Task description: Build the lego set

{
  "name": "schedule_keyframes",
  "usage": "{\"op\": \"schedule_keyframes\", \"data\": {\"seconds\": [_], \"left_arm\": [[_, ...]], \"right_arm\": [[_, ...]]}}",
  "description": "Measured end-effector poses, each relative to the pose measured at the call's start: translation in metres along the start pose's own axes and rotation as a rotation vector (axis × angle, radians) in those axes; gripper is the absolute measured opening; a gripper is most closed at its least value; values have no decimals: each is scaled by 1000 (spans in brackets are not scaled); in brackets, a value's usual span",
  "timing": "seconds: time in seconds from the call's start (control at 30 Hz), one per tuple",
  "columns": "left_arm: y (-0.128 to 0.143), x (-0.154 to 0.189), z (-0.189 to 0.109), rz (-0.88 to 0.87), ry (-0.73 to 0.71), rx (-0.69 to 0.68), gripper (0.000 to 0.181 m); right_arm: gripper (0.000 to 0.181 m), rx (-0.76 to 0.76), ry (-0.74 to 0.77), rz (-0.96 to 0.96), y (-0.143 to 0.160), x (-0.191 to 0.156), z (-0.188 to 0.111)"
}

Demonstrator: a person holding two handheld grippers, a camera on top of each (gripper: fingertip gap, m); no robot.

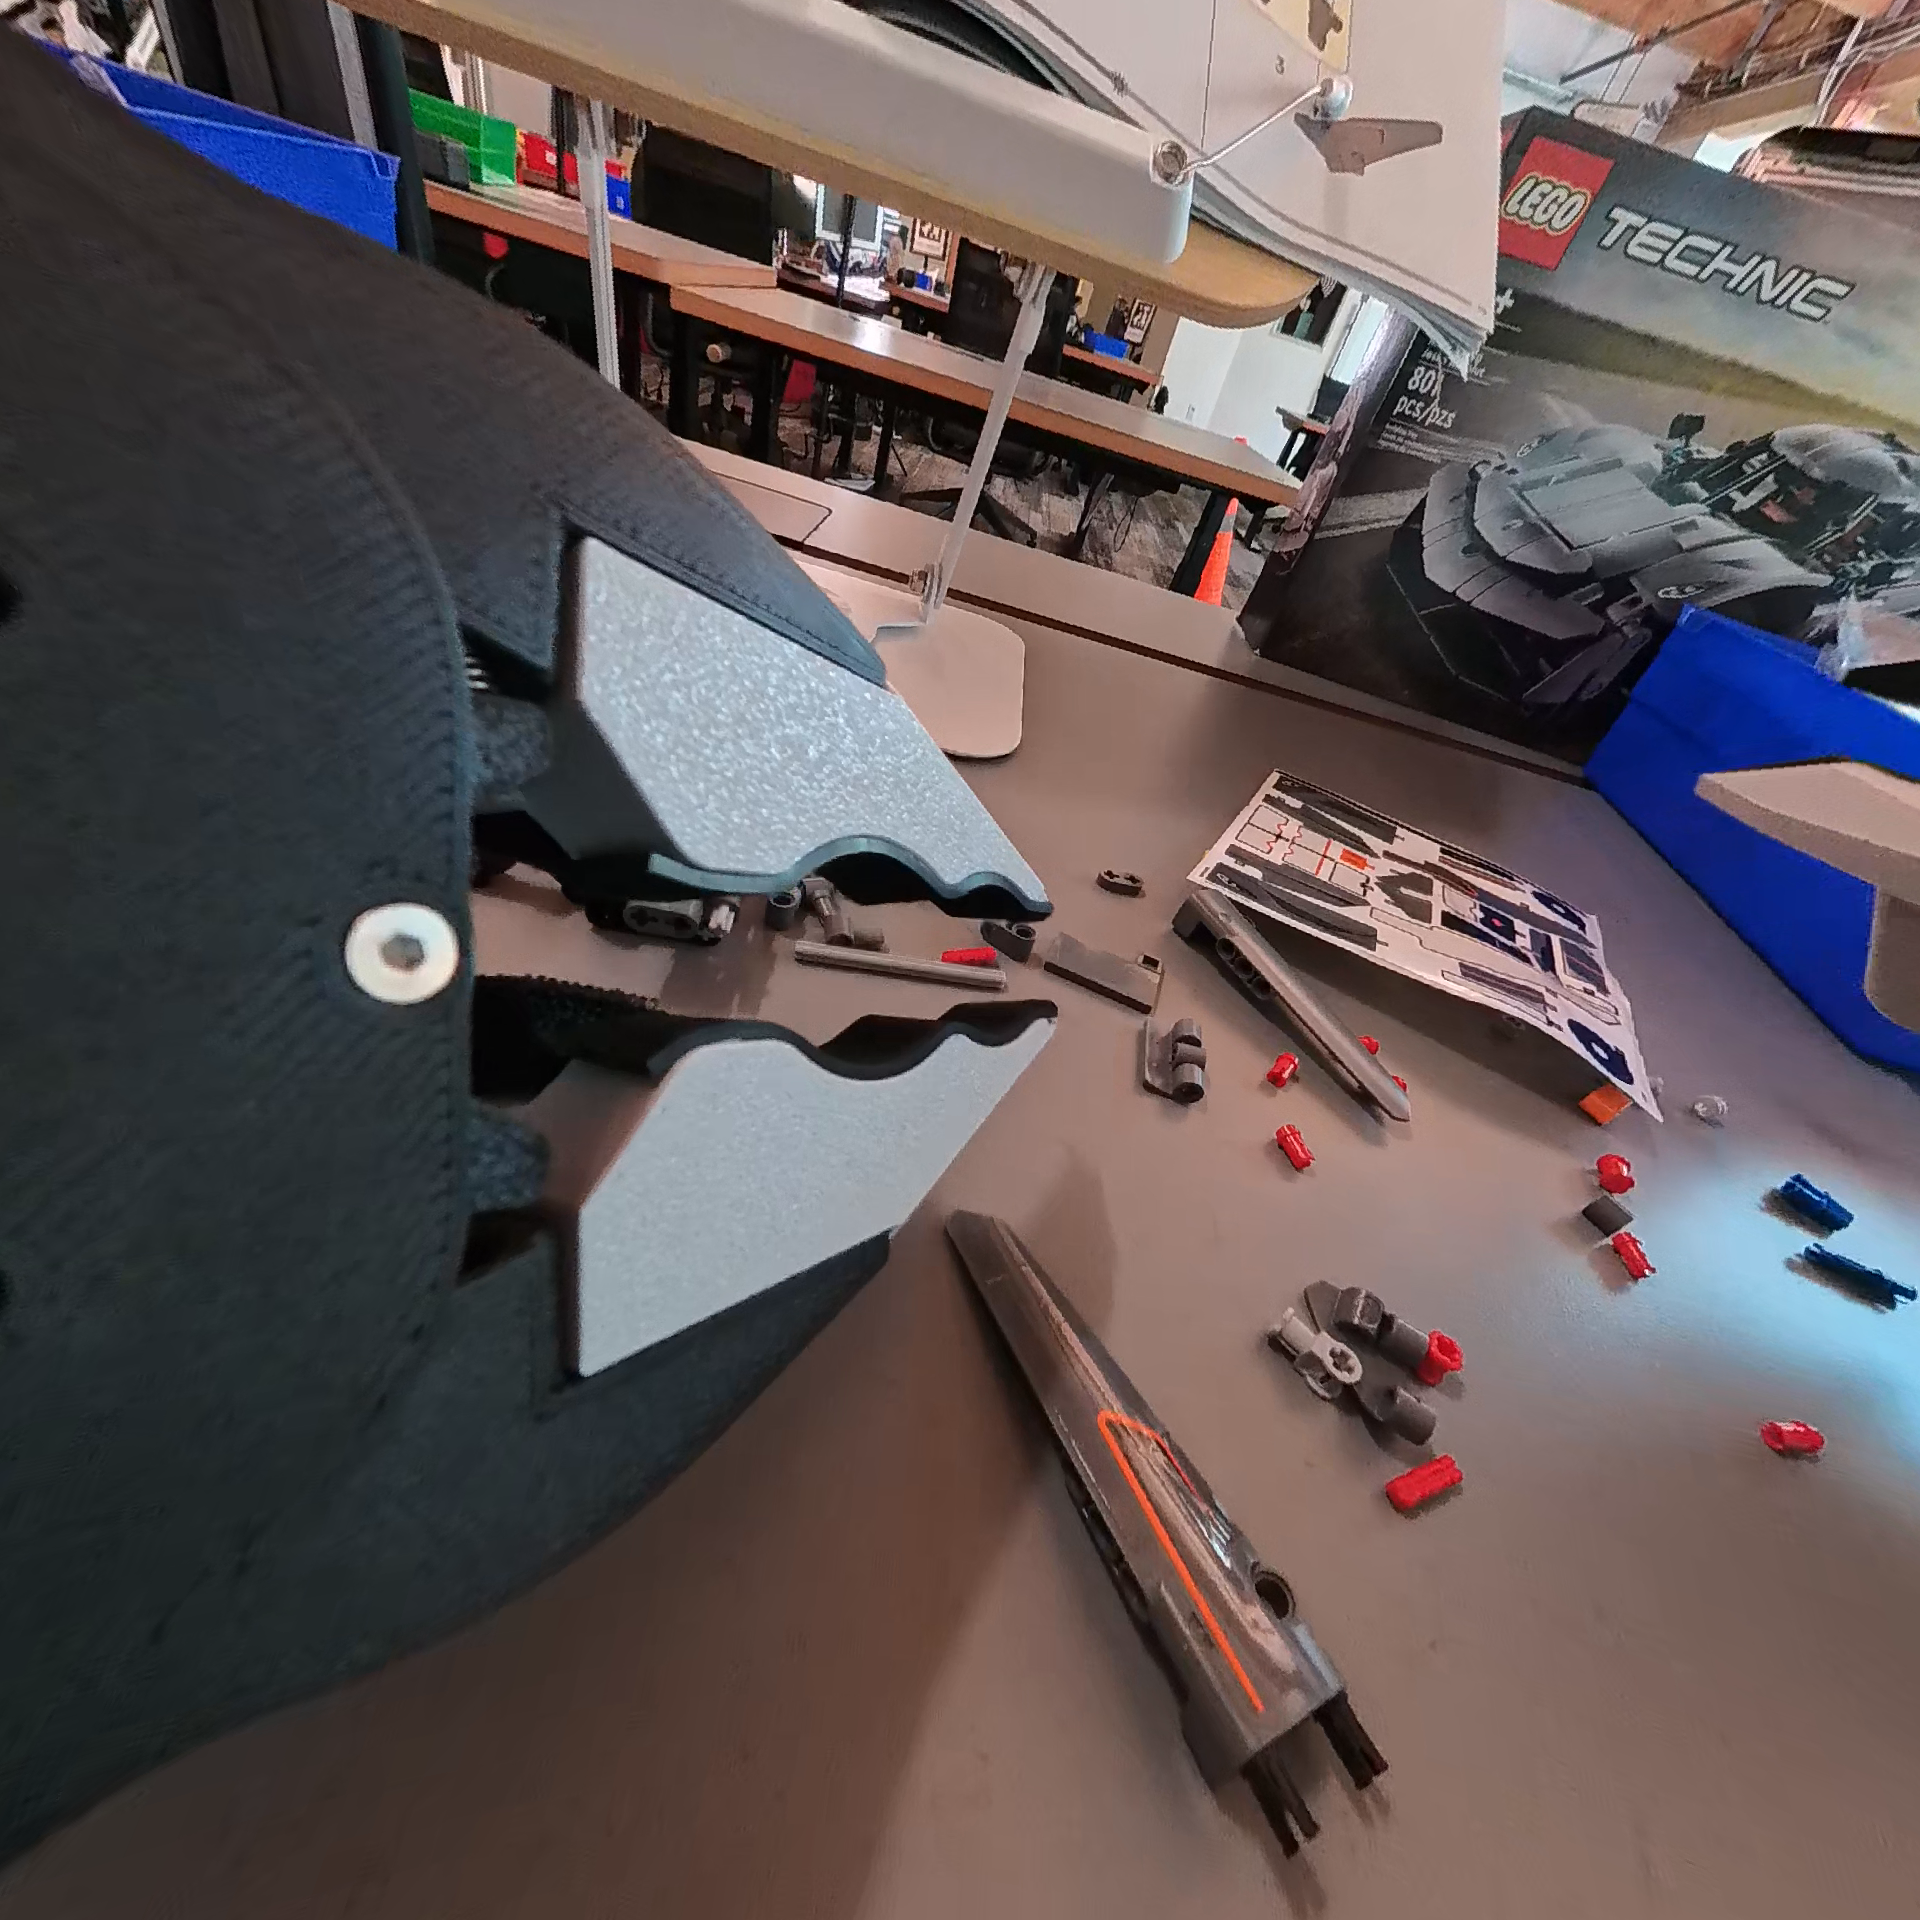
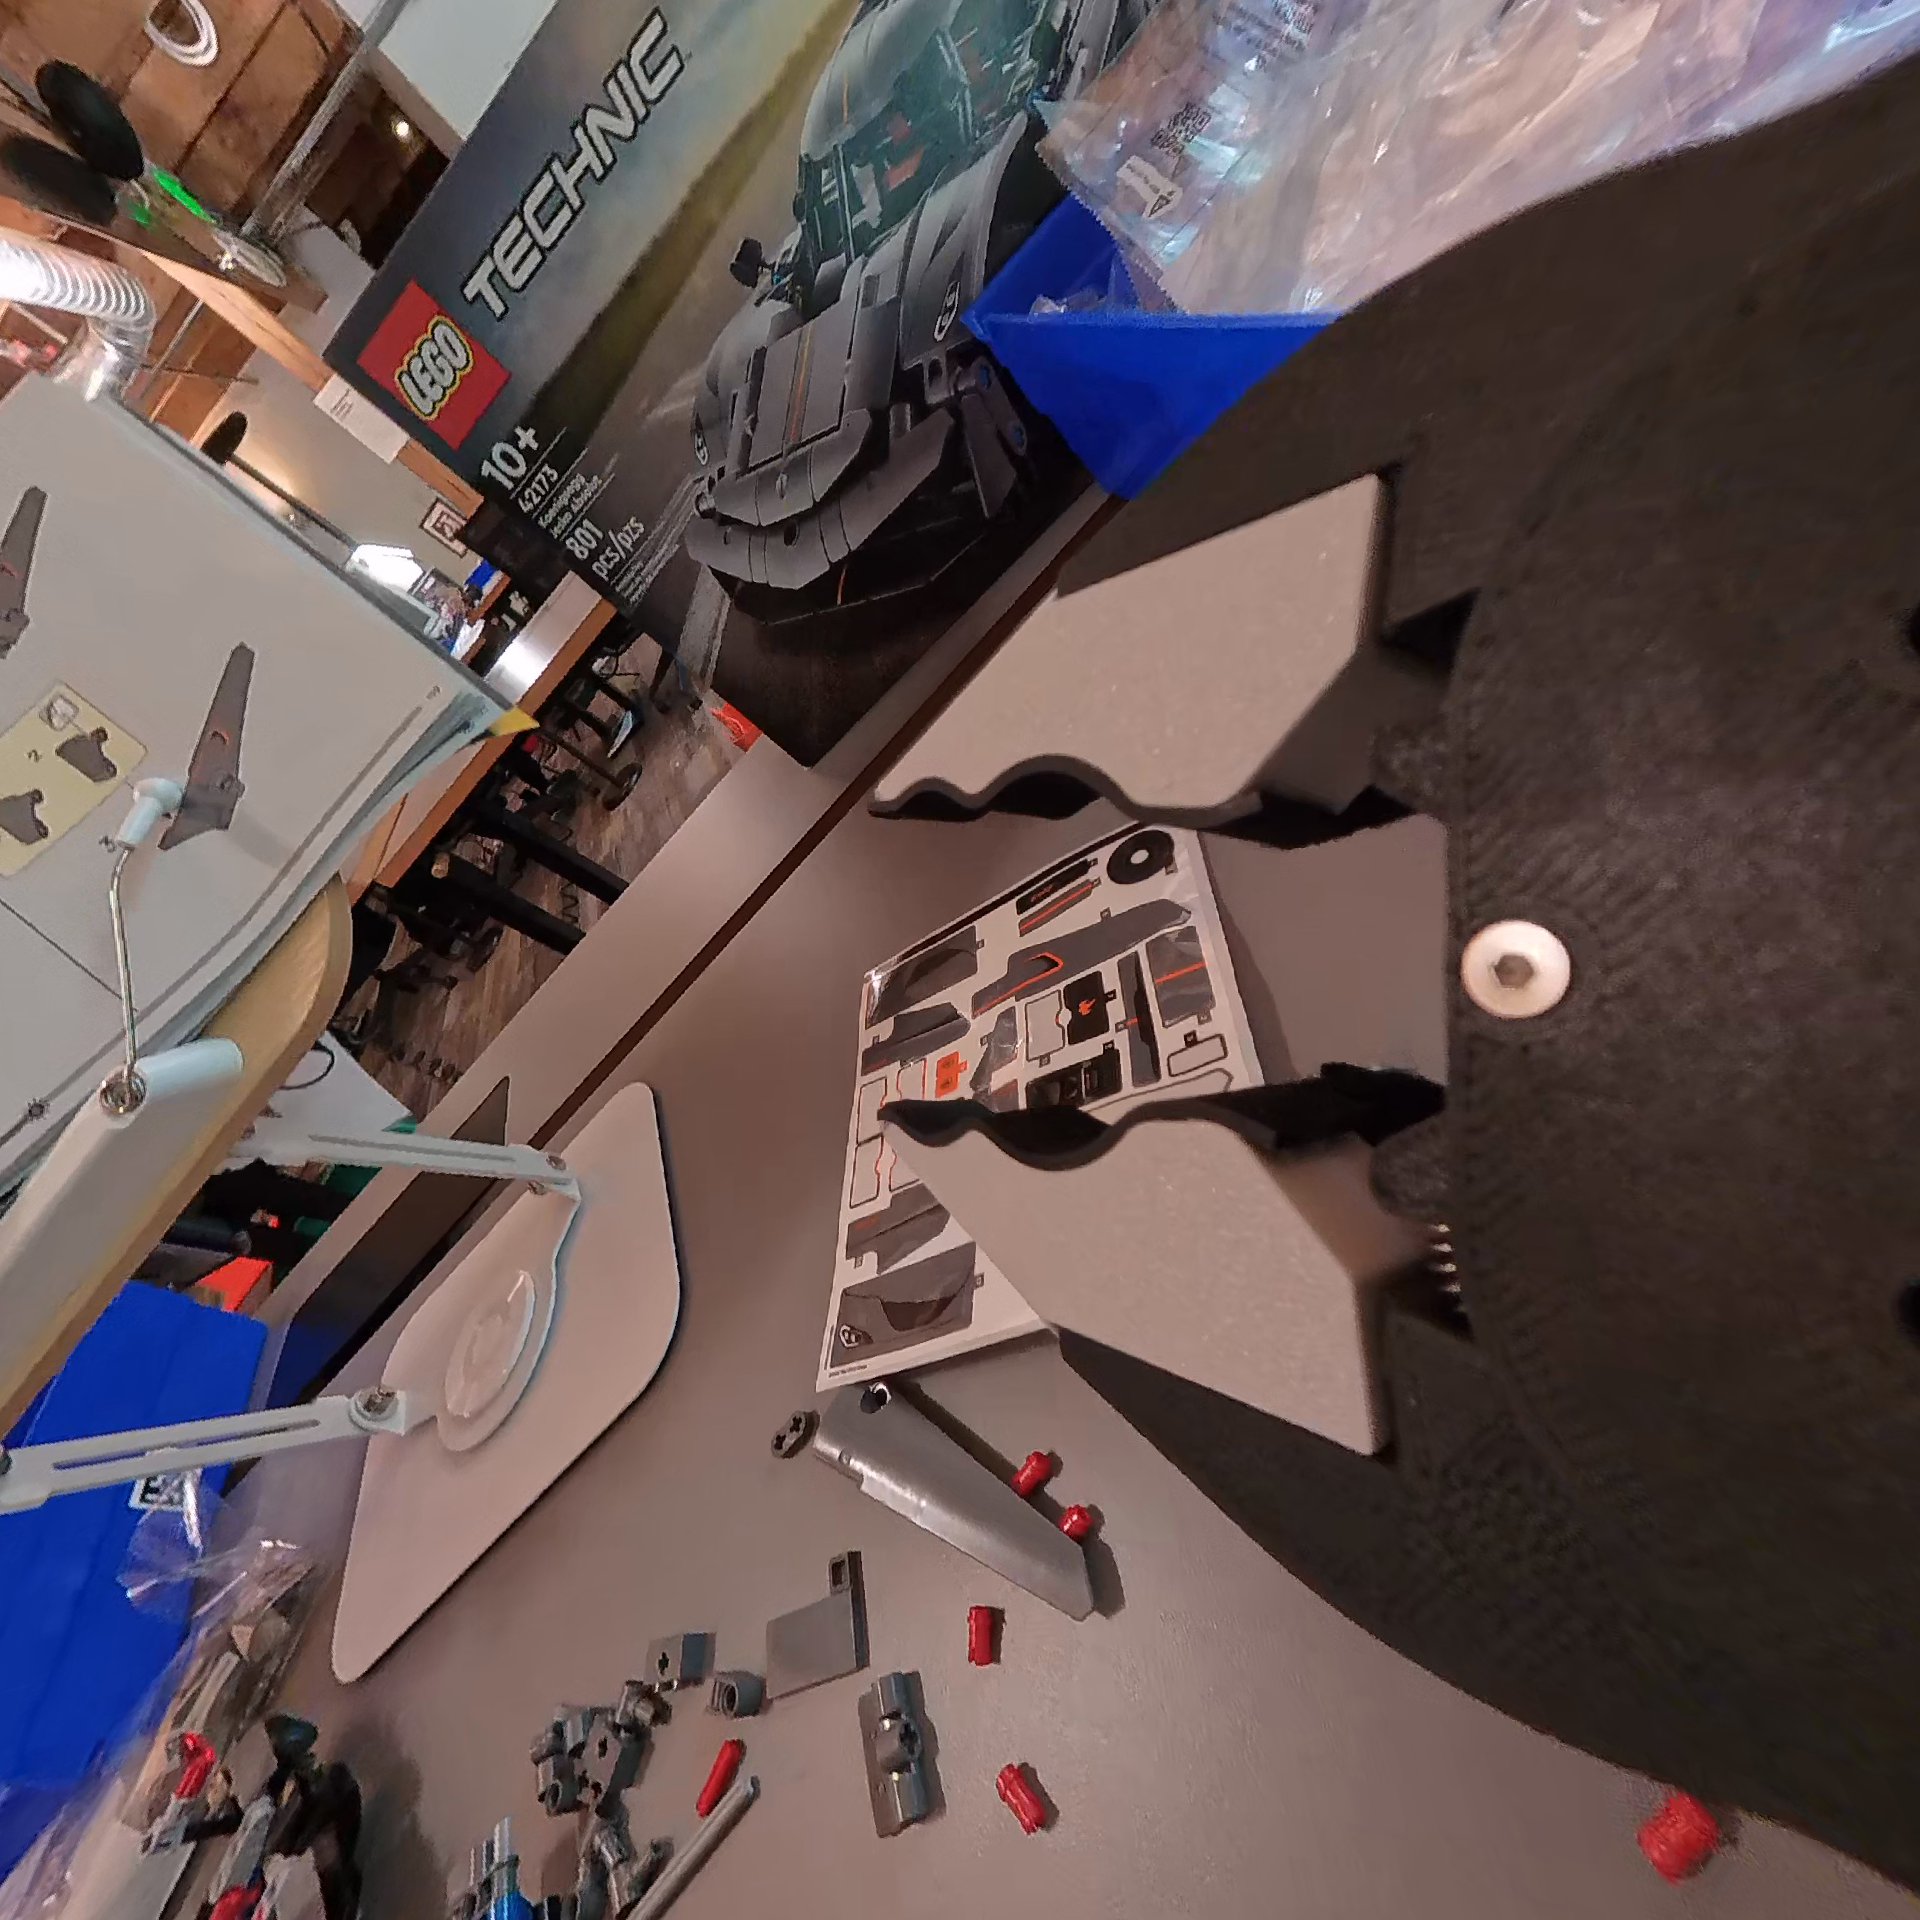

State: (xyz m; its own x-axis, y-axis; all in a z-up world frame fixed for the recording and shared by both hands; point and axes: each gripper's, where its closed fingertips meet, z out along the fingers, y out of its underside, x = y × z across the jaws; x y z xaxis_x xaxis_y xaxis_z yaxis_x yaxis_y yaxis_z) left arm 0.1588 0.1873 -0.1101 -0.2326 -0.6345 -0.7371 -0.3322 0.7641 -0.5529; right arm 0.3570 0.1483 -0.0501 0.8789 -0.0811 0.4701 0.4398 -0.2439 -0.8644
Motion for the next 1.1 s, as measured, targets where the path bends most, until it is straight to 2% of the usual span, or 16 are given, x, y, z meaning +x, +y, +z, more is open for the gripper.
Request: {"op": "schedule_keyframes", "data": {"seconds": [0.23, 0.43, 0.57, 0.67, 0.93, 1.0, 1.1], "left_arm": [[9, -19, -2, -39, -75, -41, 10], [26, -77, -22, -170, -286, -53, 17], [44, -105, -37, -255, -350, -67, 16], [46, -106, -37, -328, -322, -45, 16], [37, -90, -27, -260, -288, -54, 16], [34, -88, -26, -256, -285, -49, 16], [33, -87, -26, -251, -281, -44, 16]], "right_arm": [[51, 8, 17, 32, 0, 8, -2], [51, 3, 14, 24, 0, 7, -2], [51, 4, 17, 23, 0, 7, -2], [51, 2, 28, 30, 0, 10, -3], [51, 32, 93, 33, -7, 30, -13], [51, 64, 152, 7, -14, 48, -25], [50, 187, 254, 77, -35, 85, -60]]}}
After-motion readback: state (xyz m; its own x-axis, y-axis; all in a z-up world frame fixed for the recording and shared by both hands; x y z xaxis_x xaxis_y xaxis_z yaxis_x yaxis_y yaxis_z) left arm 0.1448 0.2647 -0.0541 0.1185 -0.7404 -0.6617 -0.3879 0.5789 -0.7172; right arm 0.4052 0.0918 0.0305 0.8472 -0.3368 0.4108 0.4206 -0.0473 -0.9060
